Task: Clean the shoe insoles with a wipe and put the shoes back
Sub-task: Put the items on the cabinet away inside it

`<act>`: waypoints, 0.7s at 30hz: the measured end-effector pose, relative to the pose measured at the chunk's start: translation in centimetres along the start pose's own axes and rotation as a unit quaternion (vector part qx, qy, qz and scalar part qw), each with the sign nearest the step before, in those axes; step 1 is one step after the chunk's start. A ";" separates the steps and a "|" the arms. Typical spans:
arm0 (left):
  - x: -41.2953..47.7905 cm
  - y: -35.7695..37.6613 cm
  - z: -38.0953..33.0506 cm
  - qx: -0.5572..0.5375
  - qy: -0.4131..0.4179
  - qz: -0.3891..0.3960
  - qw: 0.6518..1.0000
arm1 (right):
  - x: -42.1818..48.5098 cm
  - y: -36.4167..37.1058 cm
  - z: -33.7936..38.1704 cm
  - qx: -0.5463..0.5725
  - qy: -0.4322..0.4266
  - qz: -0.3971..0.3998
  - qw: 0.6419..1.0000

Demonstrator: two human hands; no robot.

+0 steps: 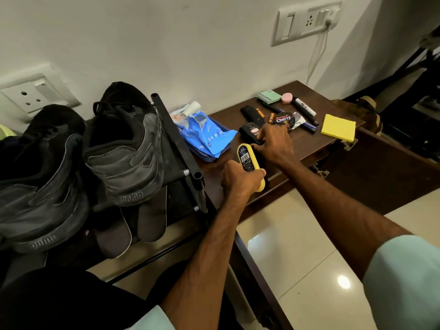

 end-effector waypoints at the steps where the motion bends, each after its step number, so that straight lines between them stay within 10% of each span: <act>1: -0.1 0.2 0.0 0.003 0.000 0.004 1.000 | -0.4 -0.1 -0.2 0.019 0.000 0.005 1.000; 14: -0.2 -1.4 -1.5 0.037 0.016 -0.035 0.999 | -17.0 -4.1 -13.9 0.204 0.079 -0.144 0.965; 21: -0.4 -1.8 -1.7 0.023 0.014 -0.051 0.998 | -19.3 4.3 -16.3 0.178 0.102 -0.025 0.978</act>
Point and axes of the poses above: each hand's wrist, its own x-axis towards the middle knuckle, its own y-axis out of the palm, z = x × y, the point moved 10 cm from there along x, towards the middle knuckle, and after that the axes turned 15 degrees about y, right-handed, at the moved point
